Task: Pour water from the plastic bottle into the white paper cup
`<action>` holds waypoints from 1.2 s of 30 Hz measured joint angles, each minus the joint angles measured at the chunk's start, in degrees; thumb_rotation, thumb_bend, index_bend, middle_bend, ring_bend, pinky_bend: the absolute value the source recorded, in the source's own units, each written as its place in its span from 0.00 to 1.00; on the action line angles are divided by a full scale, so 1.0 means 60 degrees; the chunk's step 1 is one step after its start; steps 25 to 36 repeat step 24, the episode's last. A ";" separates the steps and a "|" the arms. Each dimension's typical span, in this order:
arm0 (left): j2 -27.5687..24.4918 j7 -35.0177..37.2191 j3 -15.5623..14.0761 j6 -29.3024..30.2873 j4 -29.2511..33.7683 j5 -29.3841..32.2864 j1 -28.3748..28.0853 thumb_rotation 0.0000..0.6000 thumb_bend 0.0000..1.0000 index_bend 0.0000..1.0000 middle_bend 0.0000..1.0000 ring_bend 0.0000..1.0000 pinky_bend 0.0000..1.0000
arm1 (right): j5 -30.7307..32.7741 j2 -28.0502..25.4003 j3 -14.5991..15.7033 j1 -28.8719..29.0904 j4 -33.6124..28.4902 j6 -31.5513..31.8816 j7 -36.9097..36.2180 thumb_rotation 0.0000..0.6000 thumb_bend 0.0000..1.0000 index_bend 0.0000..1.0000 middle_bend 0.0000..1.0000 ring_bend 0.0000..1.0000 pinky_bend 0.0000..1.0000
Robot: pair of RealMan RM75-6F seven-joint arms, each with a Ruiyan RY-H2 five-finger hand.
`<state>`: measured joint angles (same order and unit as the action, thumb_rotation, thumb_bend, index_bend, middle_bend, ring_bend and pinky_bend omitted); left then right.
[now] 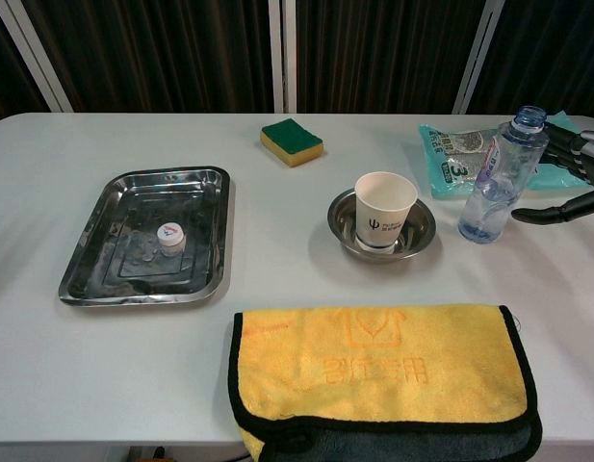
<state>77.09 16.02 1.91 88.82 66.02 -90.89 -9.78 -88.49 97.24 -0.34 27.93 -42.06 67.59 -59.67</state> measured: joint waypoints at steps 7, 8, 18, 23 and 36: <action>-0.0058 -0.0193 0.0005 0.0043 0.0148 -0.0004 0.0018 1.00 0.09 0.17 0.17 0.11 0.16 | 0.0417 -0.1363 -0.0143 -0.0718 -0.2177 0.0784 0.3138 1.00 0.13 0.00 0.00 0.00 0.00; -0.0073 -0.0234 0.0006 0.0046 0.0170 0.0003 0.0025 1.00 0.09 0.17 0.17 0.11 0.16 | 0.0535 -0.1636 -0.0164 -0.0872 -0.2621 0.0932 0.3938 1.00 0.13 0.00 0.00 0.00 0.00; -0.0574 -0.1211 -0.0217 -0.0540 0.0904 0.0259 0.0132 0.97 0.09 0.16 0.13 0.10 0.15 | 0.1276 -0.3427 -0.0107 -0.2463 -0.5728 0.2703 1.0487 1.00 0.16 0.00 0.00 0.00 0.00; -0.0855 -0.2055 -0.0349 -0.0837 0.1327 0.0590 0.0304 0.85 0.09 0.15 0.11 0.08 0.15 | 0.1349 -0.3684 0.0029 -0.3119 -0.5825 0.3059 1.0860 1.00 0.17 0.00 0.00 0.00 0.00; -0.0874 -0.2183 -0.0351 -0.0828 0.1376 0.0670 0.0368 0.84 0.09 0.15 0.11 0.08 0.15 | 0.1346 -0.3712 0.0051 -0.3207 -0.5821 0.3106 1.0743 1.00 0.17 0.00 0.00 0.00 0.00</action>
